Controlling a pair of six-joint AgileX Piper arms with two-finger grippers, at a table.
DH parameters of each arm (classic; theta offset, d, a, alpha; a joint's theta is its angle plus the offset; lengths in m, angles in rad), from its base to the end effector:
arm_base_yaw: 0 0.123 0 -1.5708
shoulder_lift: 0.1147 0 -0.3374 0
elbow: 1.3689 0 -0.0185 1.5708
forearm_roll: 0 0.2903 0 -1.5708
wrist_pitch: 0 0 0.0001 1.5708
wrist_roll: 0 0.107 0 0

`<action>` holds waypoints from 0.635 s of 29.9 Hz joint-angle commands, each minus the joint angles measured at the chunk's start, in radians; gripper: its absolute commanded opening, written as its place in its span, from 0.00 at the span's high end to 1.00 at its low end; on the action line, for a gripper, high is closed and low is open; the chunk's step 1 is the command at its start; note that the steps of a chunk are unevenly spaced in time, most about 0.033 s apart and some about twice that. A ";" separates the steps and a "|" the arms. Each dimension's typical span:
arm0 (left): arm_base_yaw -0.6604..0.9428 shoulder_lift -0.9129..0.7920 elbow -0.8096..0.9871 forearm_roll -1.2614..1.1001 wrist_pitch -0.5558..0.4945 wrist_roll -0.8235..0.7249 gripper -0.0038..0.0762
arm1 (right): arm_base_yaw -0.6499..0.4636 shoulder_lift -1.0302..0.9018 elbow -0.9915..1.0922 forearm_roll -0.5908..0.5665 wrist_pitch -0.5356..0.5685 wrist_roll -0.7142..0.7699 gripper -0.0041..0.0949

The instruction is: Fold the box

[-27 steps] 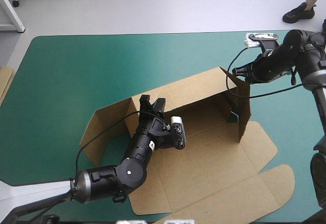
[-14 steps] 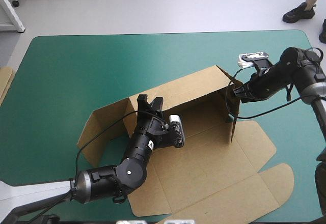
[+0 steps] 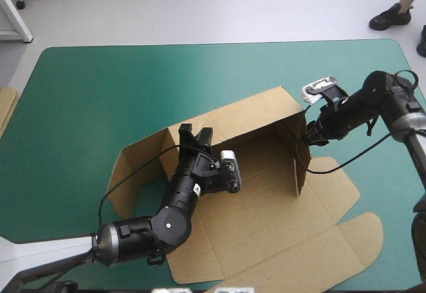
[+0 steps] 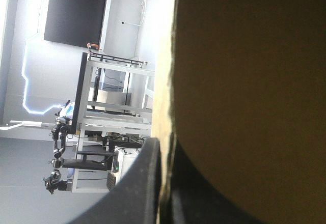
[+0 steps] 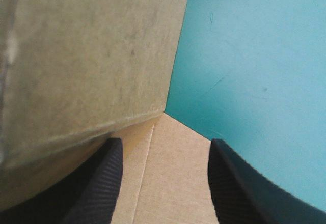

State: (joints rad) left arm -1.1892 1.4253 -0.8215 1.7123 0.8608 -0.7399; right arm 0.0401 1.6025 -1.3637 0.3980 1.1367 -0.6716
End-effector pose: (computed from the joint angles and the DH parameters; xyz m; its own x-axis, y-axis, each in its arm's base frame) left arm 0.1928 -0.2646 0.3085 0.2389 0.9397 -0.2447 0.2875 0.1723 0.9422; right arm 0.3681 0.0524 0.3360 -0.7658 -0.4771 -0.4312 -0.5812 0.8004 0.1467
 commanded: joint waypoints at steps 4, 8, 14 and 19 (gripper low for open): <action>-0.009 -0.030 -0.020 0.027 0.020 -0.019 0.96 | -0.005 -0.060 -0.021 0.069 0.055 -0.036 0.44; -0.009 -0.030 -0.020 0.027 0.017 -0.019 0.96 | -0.005 -0.109 0.011 0.045 0.048 0.008 0.44; -0.009 -0.030 -0.020 0.027 0.006 -0.019 0.96 | -0.005 -0.186 0.077 0.037 -0.061 -0.055 0.44; -0.009 -0.030 -0.020 0.024 0.005 -0.019 0.96 | -0.005 -0.188 0.083 0.016 -0.118 -0.098 0.38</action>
State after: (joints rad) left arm -1.1892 1.4253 -0.8215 1.7108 0.8550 -0.7399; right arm 0.0401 1.4513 -1.2612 0.4075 1.0758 -0.7437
